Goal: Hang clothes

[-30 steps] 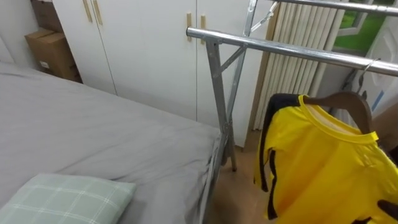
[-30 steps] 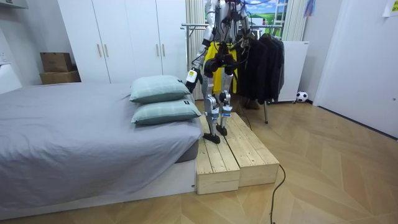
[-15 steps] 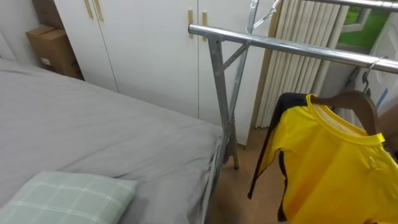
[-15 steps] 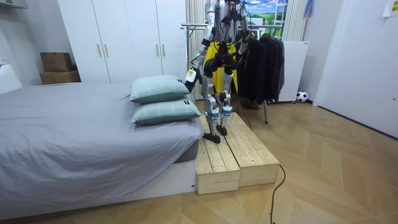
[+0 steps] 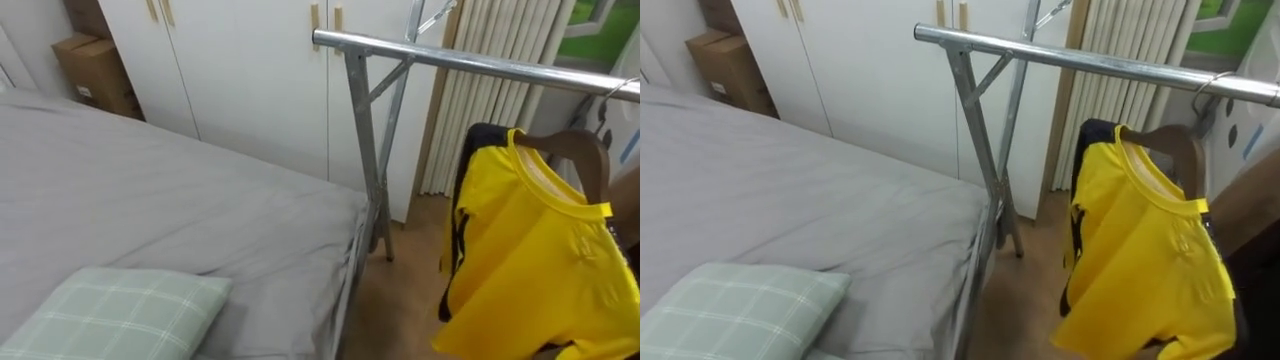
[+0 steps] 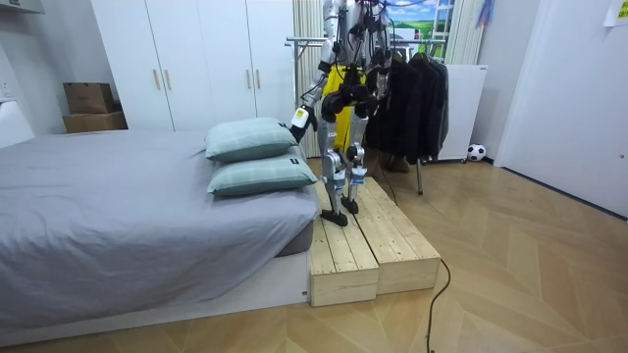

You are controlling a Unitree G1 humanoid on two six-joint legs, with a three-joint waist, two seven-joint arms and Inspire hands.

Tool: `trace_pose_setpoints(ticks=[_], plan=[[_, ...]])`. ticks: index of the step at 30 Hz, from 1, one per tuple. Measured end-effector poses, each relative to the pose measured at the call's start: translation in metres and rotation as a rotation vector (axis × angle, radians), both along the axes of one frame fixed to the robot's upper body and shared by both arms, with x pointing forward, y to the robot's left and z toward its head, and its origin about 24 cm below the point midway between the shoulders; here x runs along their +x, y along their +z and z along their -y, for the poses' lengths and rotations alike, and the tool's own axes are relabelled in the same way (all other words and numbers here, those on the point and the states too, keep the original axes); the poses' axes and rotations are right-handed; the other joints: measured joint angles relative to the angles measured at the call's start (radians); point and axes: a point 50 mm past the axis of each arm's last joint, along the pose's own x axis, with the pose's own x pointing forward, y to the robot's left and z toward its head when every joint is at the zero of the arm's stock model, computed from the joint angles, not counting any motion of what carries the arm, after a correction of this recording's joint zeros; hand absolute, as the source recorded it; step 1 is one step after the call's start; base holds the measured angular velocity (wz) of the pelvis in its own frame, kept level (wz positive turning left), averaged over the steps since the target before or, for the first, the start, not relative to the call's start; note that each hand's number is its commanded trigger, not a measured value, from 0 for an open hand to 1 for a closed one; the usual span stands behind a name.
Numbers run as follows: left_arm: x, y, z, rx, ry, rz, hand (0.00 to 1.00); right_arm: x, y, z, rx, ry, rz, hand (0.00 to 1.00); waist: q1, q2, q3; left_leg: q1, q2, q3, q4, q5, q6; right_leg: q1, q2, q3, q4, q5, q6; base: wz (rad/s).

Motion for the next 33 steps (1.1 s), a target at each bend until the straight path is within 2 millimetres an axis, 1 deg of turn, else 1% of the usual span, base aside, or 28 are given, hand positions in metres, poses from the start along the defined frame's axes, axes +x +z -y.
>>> trace_pose_setpoints(ticks=[2, 5, 6, 8, 13, 14, 16, 18, 20, 21, 22, 24, 25, 26, 27, 28, 30, 33], plan=[[0.005, 0.000, 0.002, -0.002, -0.004, 0.024, 0.00, -0.002, -0.003, -0.007, 0.010, -0.012, -0.008, 0.00, 0.002, 0.001, -0.0002, -0.013, -0.002, 0.002, 0.001, 0.005, 0.008, -0.014, -0.001, 0.005, -0.001, 0.010, 0.001, -0.07], [0.009, -0.001, 0.006, -0.013, -0.002, 0.043, 0.00, -0.005, -0.005, -0.010, 0.007, -0.034, -0.021, 0.00, 0.001, 0.007, -0.0009, -0.030, -0.001, 0.003, 0.014, 0.007, 0.011, -0.019, -0.001, 0.005, -0.015, 0.024, 0.002, -0.02], [0.011, -0.002, 0.007, -0.019, 0.000, 0.050, 0.00, -0.006, -0.006, -0.010, 0.005, -0.042, -0.033, 0.00, 0.001, 0.009, -0.0020, -0.037, -0.002, 0.004, 0.017, 0.009, 0.014, -0.025, -0.002, 0.006, -0.017, 0.032, 0.000, -0.04], [0.014, -0.003, 0.009, -0.035, 0.015, 0.062, 0.00, -0.009, -0.008, -0.012, 0.003, -0.046, -0.052, 0.00, 0.000, 0.011, -0.0014, -0.043, -0.005, 0.005, 0.019, 0.013, 0.020, -0.032, -0.008, -0.003, -0.017, 0.043, -0.003, -0.06], [0.019, -0.005, 0.013, -0.085, 0.057, 0.082, 0.00, -0.013, -0.011, -0.019, 0.009, -0.065, -0.074, 0.00, -0.003, 0.015, -0.0008, -0.055, -0.009, 0.009, 0.045, 0.012, 0.025, -0.034, -0.015, -0.006, -0.016, 0.056, 0.000, -0.02], [0.019, -0.005, 0.014, -0.094, 0.059, 0.083, 0.00, -0.013, -0.011, -0.019, 0.010, -0.066, -0.078, 0.00, -0.003, 0.017, -0.0006, -0.057, -0.009, 0.010, 0.051, 0.011, 0.028, -0.035, -0.016, -0.006, -0.016, 0.058, 0.001, -0.03], [0.018, -0.008, 0.017, -0.125, 0.048, 0.080, 0.00, -0.018, -0.014, -0.019, 0.009, -0.076, -0.112, 0.00, -0.004, 0.024, -0.0009, -0.062, -0.009, 0.011, 0.078, 0.000, 0.043, -0.035, -0.018, -0.008, -0.012, 0.064, 0.003, 0.00], [0.019, -0.008, 0.019, -0.144, 0.043, 0.082, 0.00, -0.024, -0.015, -0.021, 0.016, -0.082, -0.141, 0.00, -0.002, 0.026, -0.0013, -0.060, -0.014, 0.013, 0.082, 0.001, 0.044, -0.035, -0.024, -0.004, -0.008, 0.069, 0.011, -0.06], [0.017, -0.009, 0.020, -0.161, 0.055, 0.087, 0.00, -0.029, -0.017, -0.023, 0.017, -0.092, -0.160, 0.00, -0.002, 0.023, 0.0006, -0.059, -0.017, 0.022, 0.091, 0.000, 0.049, -0.039, -0.030, 0.004, 0.005, 0.071, 0.017, -0.13], [0.015, -0.010, 0.022, -0.176, 0.050, 0.077, 0.00, -0.033, -0.018, -0.024, 0.013, -0.101, -0.175, 0.00, -0.001, 0.023, -0.0017, -0.059, -0.017, 0.028, 0.095, -0.001, 0.058, -0.042, -0.033, 0.012, 0.014, 0.069, 0.026, -0.14], [0.014, -0.010, 0.023, -0.187, 0.042, 0.072, 0.00, -0.037, -0.018, -0.024, 0.011, -0.106, -0.190, 0.00, -0.005, 0.022, -0.0007, -0.061, -0.017, 0.030, 0.095, -0.006, 0.065, -0.047, -0.038, 0.016, 0.028, 0.067, 0.032, -0.12], [0.014, -0.011, 0.024, -0.201, 0.038, 0.073, 0.00, -0.041, -0.019, -0.024, 0.016, -0.119, -0.211, 0.00, -0.003, 0.020, -0.0012, -0.062, -0.021, 0.036, 0.096, -0.012, 0.075, -0.051, -0.045, 0.026, 0.043, 0.068, 0.042, -0.07], [0.013, -0.011, 0.025, -0.210, 0.044, 0.076, 0.00, -0.041, -0.019, -0.024, 0.020, -0.133, -0.208, 0.00, -0.003, 0.021, -0.0016, -0.064, -0.025, 0.041, 0.096, -0.013, 0.082, -0.053, -0.050, 0.029, 0.047, 0.072, 0.050, -0.07], [0.014, -0.011, 0.026, -0.219, 0.038, 0.078, 0.00, -0.040, -0.019, -0.024, 0.022, -0.142, -0.204, 0.00, -0.003, 0.020, -0.0033, -0.066, -0.031, 0.043, 0.091, -0.014, 0.093, -0.057, -0.056, 0.034, 0.056, 0.072, 0.057, -0.04], [0.014, -0.011, 0.026, -0.224, 0.036, 0.079, 0.00, -0.040, -0.019, -0.024, 0.022, -0.143, -0.203, 0.00, -0.003, 0.017, -0.0055, -0.064, -0.034, 0.047, 0.085, -0.010, 0.098, -0.057, -0.057, 0.044, 0.059, 0.073, 0.061, 0.00], [0.014, -0.011, 0.027, -0.230, 0.033, 0.079, 0.00, -0.040, -0.019, -0.023, 0.020, -0.142, -0.203, 0.00, -0.003, 0.017, -0.0058, -0.058, -0.036, 0.054, 0.077, -0.008, 0.101, -0.055, -0.060, 0.051, 0.059, 0.075, 0.067, 0.00], [0.014, -0.011, 0.027, -0.233, 0.027, 0.078, 0.00, -0.039, -0.019, -0.024, 0.018, -0.137, -0.200, 0.00, -0.003, 0.017, -0.0060, -0.055, -0.039, 0.054, 0.075, 0.002, 0.101, -0.051, -0.062, 0.052, 0.058, 0.077, 0.071, 0.00], [0.014, -0.011, 0.027, -0.232, 0.029, 0.077, 0.00, -0.034, -0.018, -0.026, 0.007, -0.095, -0.189, 0.00, -0.003, 0.010, -0.0064, -0.049, -0.048, 0.053, 0.057, 0.009, 0.103, -0.054, -0.065, 0.060, 0.055, 0.080, 0.076, -0.05]])
